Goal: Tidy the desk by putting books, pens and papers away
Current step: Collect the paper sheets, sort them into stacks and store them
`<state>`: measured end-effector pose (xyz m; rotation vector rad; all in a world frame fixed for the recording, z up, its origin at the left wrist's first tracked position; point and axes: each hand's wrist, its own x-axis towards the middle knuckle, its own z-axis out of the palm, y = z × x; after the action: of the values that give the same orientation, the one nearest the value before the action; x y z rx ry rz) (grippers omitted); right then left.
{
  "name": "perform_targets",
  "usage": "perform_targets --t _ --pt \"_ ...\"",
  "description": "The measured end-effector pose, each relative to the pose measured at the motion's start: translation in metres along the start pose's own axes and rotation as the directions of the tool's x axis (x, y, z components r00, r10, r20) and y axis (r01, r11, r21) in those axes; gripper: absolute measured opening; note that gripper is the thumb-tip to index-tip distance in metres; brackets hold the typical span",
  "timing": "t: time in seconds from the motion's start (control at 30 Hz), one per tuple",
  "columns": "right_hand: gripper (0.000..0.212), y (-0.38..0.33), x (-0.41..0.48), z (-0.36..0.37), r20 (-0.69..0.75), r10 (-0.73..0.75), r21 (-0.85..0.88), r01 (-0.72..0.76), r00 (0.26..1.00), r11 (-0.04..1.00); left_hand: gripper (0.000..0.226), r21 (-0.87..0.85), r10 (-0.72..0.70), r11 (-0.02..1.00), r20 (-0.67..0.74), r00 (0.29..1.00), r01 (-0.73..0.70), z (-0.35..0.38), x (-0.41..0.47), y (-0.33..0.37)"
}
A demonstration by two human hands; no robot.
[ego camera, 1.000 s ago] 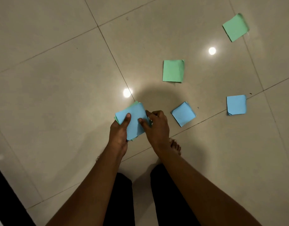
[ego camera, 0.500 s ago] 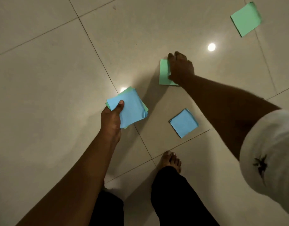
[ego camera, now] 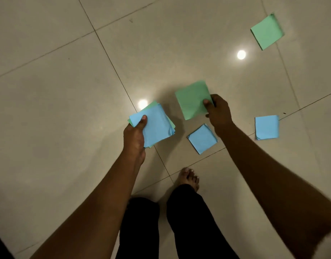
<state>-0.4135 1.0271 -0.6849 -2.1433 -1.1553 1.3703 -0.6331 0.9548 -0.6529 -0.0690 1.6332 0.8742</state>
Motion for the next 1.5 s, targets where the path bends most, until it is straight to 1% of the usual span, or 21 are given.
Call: perform_targets --t 0.07,0.13,0.23,0.33,0.4,0.47,0.53,0.57,0.67,0.7,0.77,0.83,0.87,0.93,1.03,1.2,1.27,1.33,1.37,1.43,1.5 --pt "0.01 -0.027 -0.045 -0.016 0.021 0.023 0.259 -0.027 1.0 0.965 0.009 0.003 -0.003 1.0 0.002 1.0 0.003 0.0 -0.017 0.001" --pt "0.011 -0.045 -0.082 -0.022 0.052 -0.004 0.322 -0.013 0.999 0.947 0.004 0.011 -0.007 1.0 -0.005 1.0 0.007 0.002 -0.032 -0.002" --pt "0.012 -0.054 -0.119 -0.013 0.032 -0.023 0.17 0.017 0.999 0.985 0.006 -0.026 -0.029 0.999 0.004 1.0 0.029 0.009 -0.052 -0.009" --pt "0.015 -0.049 -0.135 0.001 -0.038 -0.042 -0.024 0.041 0.998 0.999 0.028 -0.094 -0.087 0.992 0.014 0.996 0.088 0.014 -0.061 -0.014" --pt "0.02 -0.041 -0.14 0.009 -0.06 -0.071 -0.09 0.065 0.996 0.994 0.039 -0.138 -0.155 0.977 0.057 0.986 0.162 0.017 -0.064 -0.016" --pt "0.021 -0.034 -0.144 0.018 -0.03 -0.116 -0.176 0.109 0.993 0.978 0.047 -0.076 -0.124 0.989 0.043 0.991 0.127 0.017 -0.064 -0.021" --pt "0.024 -0.023 -0.145 0.026 0.031 -0.183 -0.277 0.184 0.983 0.943 0.04 0.019 -0.041 0.999 -0.025 0.999 0.042 0.016 -0.065 -0.026" --pt "0.026 -0.017 -0.143 0.027 0.037 -0.202 -0.27 0.205 0.979 0.941 0.034 0.029 -0.026 0.999 -0.052 0.998 0.028 0.015 -0.064 -0.029" --pt "0.03 0.011 -0.121 0.021 -0.125 -0.127 -0.065 0.12 0.984 0.991 0.029 0.021 -0.023 0.999 -0.082 0.996 0.024 0.008 -0.054 -0.038" --pt "0.031 0.024 -0.108 0.017 -0.178 -0.083 -0.055 0.074 0.981 0.996 0.03 0.04 -0.016 0.999 -0.08 0.997 0.019 0.006 -0.049 -0.04" --pt "0.036 0.057 -0.079 0.011 -0.187 -0.021 -0.256 -0.028 0.982 0.966 0.03 0.068 -0.001 0.998 -0.06 0.998 0.005 0.004 -0.038 -0.047" --pt "0.047 0.086 -0.055 0.007 -0.112 0.049 -0.562 -0.104 0.992 0.821 0.028 0.086 0.007 0.996 -0.048 0.999 -0.003 0.004 -0.026 -0.053" --pt "0.053 0.096 -0.046 0.006 -0.089 0.087 -0.649 -0.124 0.992 0.751 0.027 0.097 0.01 0.995 -0.044 0.999 -0.006 0.005 -0.02 -0.057" --pt "0.065 0.108 -0.033 0.009 -0.099 0.128 -0.711 -0.16 0.987 0.684 0.028 0.131 0.022 0.991 -0.028 0.999 -0.018 0.004 -0.008 -0.064" --pt "0.073 0.12 -0.022 0.02 -0.124 0.113 -0.738 -0.168 0.986 0.654 0.028 0.175 0.036 0.984 -0.009 0.999 -0.034 0.0 0.005 -0.073" --pt "0.051 0.136 -0.019 0.026 -0.112 0.159 -0.707 -0.191 0.981 0.681 0.016 0.19 0.013 0.982 0.037 0.999 -0.02 -0.001 0.016 -0.072" --pt "0.037 0.132 -0.022 0.024 -0.095 0.198 -0.593 -0.215 0.976 0.776 0.016 0.194 0.008 0.981 0.059 0.998 -0.019 0.0 0.015 -0.065" --pt "0.027 0.113 -0.031 0.018 -0.128 0.243 -0.25 -0.268 0.962 0.93 0.021 0.199 0.007 0.98 0.063 0.998 -0.019 0.001 0.011 -0.057" --pt "0.024 0.097 -0.039 0.013 -0.13 0.279 -0.012 -0.283 0.951 0.959 0.02 0.192 0.004 0.981 0.056 0.998 -0.015 0.002 0.006 -0.052" --pt "0.013 0.054 -0.057 -0.003 -0.064 0.299 0.373 -0.255 0.952 0.892 0.013 0.167 -0.006 0.986 0.045 0.999 -0.001 0.009 -0.007 -0.037" --pt "0.003 0.013 -0.079 -0.014 -0.009 0.174 0.418 -0.154 0.985 0.895 0.009 0.139 -0.025 0.99 0.055 0.998 0.017 0.02 -0.02 -0.024"
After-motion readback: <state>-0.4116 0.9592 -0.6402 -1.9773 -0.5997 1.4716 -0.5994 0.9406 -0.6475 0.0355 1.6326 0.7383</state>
